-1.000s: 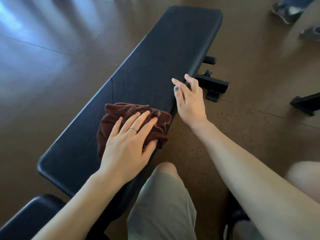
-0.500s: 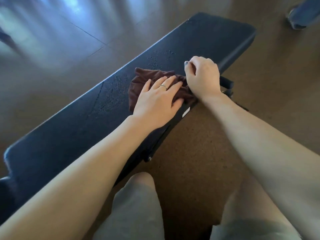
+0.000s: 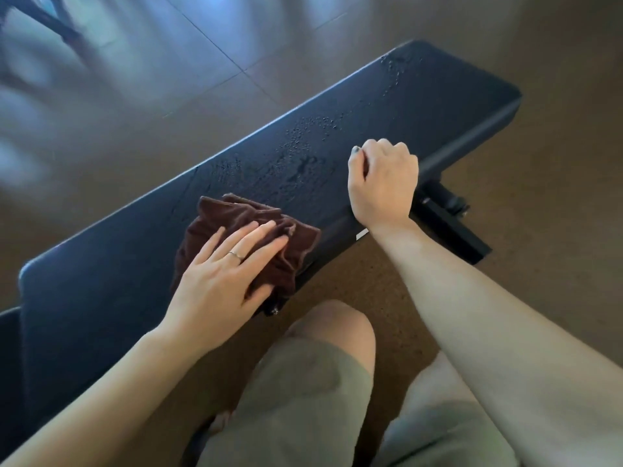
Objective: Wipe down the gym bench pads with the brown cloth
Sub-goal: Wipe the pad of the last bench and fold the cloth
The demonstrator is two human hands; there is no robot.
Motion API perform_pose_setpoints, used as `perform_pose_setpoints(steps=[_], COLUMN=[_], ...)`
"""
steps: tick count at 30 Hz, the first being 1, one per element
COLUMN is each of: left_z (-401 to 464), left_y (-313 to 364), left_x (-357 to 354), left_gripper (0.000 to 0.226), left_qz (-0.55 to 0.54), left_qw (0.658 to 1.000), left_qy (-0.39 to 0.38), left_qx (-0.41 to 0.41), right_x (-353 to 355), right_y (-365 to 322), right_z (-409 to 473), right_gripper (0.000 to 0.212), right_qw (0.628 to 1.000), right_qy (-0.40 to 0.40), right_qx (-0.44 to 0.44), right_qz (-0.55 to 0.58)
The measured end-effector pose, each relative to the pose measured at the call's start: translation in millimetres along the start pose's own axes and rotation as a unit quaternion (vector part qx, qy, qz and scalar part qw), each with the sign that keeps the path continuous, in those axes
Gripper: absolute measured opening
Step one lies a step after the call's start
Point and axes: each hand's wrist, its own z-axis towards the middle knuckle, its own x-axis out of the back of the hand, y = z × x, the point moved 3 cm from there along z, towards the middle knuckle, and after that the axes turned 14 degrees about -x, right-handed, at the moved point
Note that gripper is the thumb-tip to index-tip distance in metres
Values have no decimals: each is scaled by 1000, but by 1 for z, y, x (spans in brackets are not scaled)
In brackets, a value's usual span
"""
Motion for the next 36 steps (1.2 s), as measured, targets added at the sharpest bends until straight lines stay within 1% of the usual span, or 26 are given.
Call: perform_pose_setpoints(steps=[2,5,9,14,16,18,21,23,25,28,32,34,36], left_z=[16,47,100,165,161,133,76,63,83,145,223,230,206], left_y=[0,1,3,-2,-2,-1,2,0,-5,-13,-26,-30,-33], left_x=[1,3,4,4,5,5,6,4,3,0,0,2,4], left_gripper=[60,61,63,56,56,58,57,55,55,55,53,53,52], left_qz=[6,-9,-28,-37,-44,-41,-32,-30,-36,-26,-27,-32,-40], left_qw=[1000,1000,1000,999,999,999,999,999,999,998,999,999,998], left_qy=[-5,-2,14,17,3,-1,12,19,24,37,35,25,34], left_qx=[5,-5,0,3,6,-3,-24,-27,-22,-31,-20,-25,-39], right_x=[-1,-3,-3,-6,-4,-2,2,2,1,-2,2,3,3], right_y=[-2,-1,0,9,13,15,20,22,19,15,19,21,23], right_z=[1,0,3,15,21,26,34,36,37,41,43,42,42], right_gripper=[39,41,40,39,41,41,39,39,39,39,37,36,36], right_qw=[1000,999,1000,998,997,995,991,988,987,985,990,991,992], right_qy=[-9,-23,-16,-43,-61,-65,-85,-81,-68,-77,-61,-56,-52], right_qx=[2,7,4,44,52,69,104,129,146,148,130,117,108], right_qz=[-16,-34,-17,-17,-11,-11,-4,-10,-29,-46,0,21,23])
